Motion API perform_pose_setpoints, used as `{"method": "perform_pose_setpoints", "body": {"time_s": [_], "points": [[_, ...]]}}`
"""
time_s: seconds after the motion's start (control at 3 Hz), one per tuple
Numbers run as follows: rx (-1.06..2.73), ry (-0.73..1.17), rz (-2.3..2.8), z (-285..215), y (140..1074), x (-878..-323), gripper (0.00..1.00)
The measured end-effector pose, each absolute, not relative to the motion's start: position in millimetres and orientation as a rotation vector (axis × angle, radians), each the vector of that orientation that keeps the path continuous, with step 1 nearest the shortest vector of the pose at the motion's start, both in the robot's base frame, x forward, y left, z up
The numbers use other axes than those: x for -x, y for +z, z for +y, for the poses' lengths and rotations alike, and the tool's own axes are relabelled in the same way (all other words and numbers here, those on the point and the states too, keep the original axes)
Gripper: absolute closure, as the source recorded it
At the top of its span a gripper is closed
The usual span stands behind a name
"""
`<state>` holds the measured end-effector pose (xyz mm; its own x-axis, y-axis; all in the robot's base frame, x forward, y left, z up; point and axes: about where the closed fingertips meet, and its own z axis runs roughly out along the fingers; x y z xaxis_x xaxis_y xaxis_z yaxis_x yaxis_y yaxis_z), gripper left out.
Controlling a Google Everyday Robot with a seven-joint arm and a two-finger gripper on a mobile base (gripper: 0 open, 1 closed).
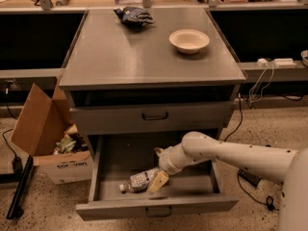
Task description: Place blue plastic bottle into middle drawer
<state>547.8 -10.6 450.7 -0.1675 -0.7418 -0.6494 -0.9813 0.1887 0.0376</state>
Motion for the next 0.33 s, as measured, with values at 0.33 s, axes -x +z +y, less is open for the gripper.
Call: {"method": "perform_pose_setpoints", "body": {"time_s": [0.33], "points": [[1.561,0.63,1.942,-26.2,482.1,-529.4,0.0]]}}
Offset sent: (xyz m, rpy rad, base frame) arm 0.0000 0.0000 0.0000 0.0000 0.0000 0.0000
